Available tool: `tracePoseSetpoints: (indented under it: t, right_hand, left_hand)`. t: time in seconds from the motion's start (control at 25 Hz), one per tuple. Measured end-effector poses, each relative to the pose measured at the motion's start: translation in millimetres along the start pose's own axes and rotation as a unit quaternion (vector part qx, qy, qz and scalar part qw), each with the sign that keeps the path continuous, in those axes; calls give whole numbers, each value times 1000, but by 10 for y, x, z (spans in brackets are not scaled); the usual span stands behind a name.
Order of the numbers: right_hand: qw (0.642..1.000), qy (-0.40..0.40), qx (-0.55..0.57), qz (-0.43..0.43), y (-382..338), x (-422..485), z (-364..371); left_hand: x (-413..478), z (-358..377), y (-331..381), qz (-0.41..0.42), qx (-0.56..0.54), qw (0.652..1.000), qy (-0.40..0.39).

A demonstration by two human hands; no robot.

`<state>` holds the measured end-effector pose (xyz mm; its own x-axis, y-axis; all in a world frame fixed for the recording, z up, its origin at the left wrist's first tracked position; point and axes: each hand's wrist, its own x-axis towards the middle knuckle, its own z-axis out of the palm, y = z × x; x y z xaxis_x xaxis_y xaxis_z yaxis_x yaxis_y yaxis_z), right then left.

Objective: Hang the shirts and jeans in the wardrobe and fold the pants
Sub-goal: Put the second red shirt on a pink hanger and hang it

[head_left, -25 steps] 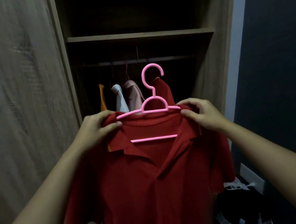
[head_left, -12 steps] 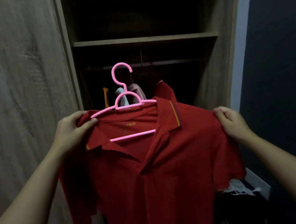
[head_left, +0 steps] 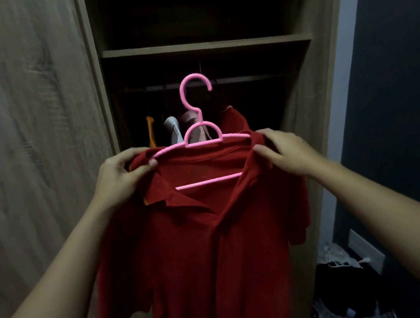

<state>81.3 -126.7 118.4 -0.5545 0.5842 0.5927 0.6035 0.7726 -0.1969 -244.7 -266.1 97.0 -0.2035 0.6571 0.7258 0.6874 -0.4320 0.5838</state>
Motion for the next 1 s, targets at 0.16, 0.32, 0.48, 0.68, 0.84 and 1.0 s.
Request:
tracePoseSetpoints:
  t: [0.16, 0.32, 0.48, 0.68, 0.84, 1.0]
  right_hand:
    - [997, 30, 72, 13, -14, 49, 17]
    - [984, 154, 48, 72, -134, 62, 14]
    - [963, 231, 68, 117, -69, 15, -35]
    - [958, 249, 47, 134, 77, -81, -154]
    - [963, 233, 58, 125, 236, -229, -160]
    - [957, 228, 75, 163, 240, -283, -118]
  left_hand:
    - [13, -121, 66, 17, 30, 997, -72]
    - [-30, -182, 96, -37, 101, 991, -75]
    - [-370, -246, -447, -193, 19, 980, -34]
    - [-464, -139, -677, -185, 105, 977, 20]
    - [-359, -182, -651, -150, 196, 956, 158]
    - [-387, -232, -794, -217, 288, 932, 33]
